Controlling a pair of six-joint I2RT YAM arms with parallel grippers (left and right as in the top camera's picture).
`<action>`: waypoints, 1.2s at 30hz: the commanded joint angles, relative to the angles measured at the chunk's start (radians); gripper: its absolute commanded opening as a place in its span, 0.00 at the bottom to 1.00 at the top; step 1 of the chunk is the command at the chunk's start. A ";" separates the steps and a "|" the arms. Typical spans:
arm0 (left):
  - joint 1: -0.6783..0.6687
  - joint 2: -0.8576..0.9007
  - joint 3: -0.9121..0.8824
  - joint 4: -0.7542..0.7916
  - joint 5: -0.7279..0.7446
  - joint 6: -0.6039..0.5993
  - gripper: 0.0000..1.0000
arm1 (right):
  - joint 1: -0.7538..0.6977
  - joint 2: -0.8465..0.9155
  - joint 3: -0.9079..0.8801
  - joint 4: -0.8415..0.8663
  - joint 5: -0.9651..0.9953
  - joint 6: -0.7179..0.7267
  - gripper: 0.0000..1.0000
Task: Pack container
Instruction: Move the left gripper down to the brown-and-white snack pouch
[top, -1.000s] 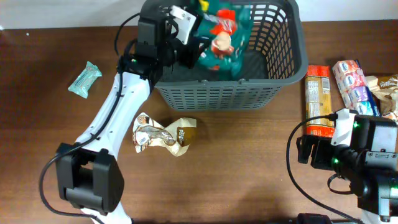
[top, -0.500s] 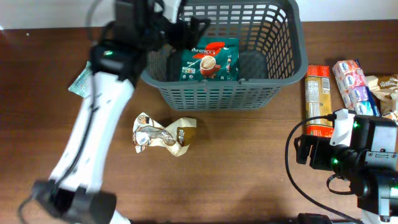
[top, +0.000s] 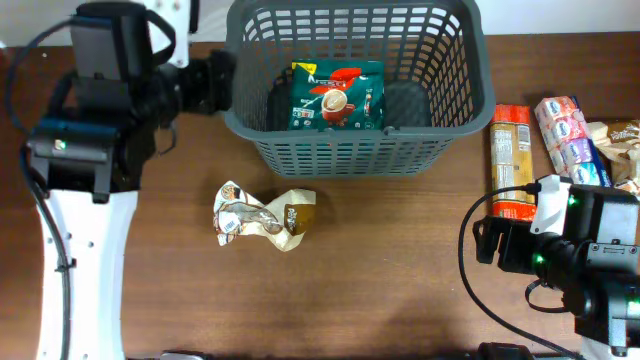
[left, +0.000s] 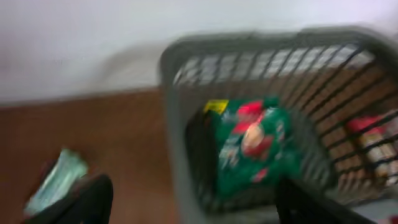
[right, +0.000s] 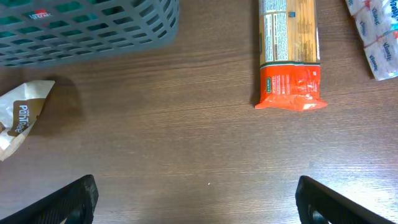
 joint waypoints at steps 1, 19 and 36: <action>0.053 0.001 0.001 -0.082 -0.040 -0.019 0.71 | 0.008 0.000 0.012 0.000 -0.013 0.007 0.99; 0.198 0.001 -0.368 -0.188 0.094 -0.035 0.72 | 0.008 0.000 0.012 -0.004 -0.013 0.007 0.99; 0.198 0.001 -0.919 0.169 0.272 -0.037 0.76 | 0.008 0.000 0.012 -0.006 -0.013 0.007 0.99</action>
